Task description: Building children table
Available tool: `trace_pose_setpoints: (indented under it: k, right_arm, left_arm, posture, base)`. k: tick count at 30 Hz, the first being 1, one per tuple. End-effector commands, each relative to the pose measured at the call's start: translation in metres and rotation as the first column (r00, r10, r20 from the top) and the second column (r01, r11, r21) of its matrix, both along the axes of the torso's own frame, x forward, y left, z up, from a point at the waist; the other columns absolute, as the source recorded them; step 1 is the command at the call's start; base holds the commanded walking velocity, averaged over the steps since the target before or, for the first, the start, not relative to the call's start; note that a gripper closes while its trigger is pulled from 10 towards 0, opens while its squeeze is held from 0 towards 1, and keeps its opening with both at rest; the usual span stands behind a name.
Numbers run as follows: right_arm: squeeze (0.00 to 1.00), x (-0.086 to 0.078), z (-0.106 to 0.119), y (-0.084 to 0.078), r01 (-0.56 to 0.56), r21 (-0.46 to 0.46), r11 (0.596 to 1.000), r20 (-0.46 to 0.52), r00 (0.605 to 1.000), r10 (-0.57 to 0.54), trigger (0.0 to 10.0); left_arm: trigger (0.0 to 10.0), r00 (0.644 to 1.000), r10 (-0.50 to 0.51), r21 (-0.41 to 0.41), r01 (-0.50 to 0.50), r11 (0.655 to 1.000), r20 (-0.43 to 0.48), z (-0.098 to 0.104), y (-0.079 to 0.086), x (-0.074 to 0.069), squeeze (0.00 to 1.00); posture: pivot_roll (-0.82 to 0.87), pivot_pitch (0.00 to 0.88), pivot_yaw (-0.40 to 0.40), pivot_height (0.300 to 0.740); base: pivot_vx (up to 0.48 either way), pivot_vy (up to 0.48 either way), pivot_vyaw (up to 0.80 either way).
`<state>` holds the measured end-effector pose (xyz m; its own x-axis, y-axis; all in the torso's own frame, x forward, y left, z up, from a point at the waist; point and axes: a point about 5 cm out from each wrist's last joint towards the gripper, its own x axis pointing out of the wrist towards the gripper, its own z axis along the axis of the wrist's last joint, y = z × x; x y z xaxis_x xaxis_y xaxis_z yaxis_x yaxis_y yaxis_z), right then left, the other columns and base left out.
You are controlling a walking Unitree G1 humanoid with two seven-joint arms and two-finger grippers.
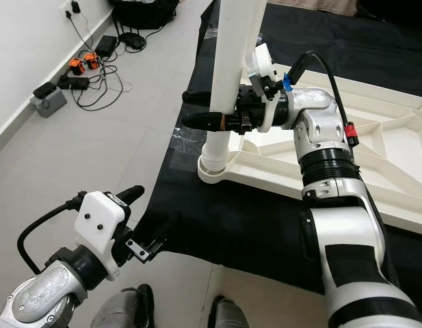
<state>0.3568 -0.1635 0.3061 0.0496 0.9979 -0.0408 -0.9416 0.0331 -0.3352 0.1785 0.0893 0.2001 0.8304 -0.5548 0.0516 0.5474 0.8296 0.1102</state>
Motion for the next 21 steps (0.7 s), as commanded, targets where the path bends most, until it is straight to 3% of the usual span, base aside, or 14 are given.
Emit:
trace_pose_setpoints:
  k: [1,21]
  right_arm:
    - [0.0,-0.0047,-0.0043,-0.0003,-0.032,-0.012,0.999,0.0,0.999,0.032,10.0]
    - [0.0,-0.0002,-0.0122,0.006,-0.001,-0.021,1.0,0.001,1.0,0.001,10.0]
  left_arm:
    - [10.0,1.0,-0.015,0.005,0.015,1.0,-0.012,-0.0022,-0.0006,-0.0028,0.0]
    - [10.0,1.0,-0.015,0.009,0.015,1.0,-0.002,0.0005,0.0001,-0.0043,0.0]
  posture:
    - [0.14,0.254,-0.018,0.74]
    - [0.14,0.264,-0.023,0.74]
  base:
    - [0.0,0.0,0.0]
    - [0.0,0.0,0.0]
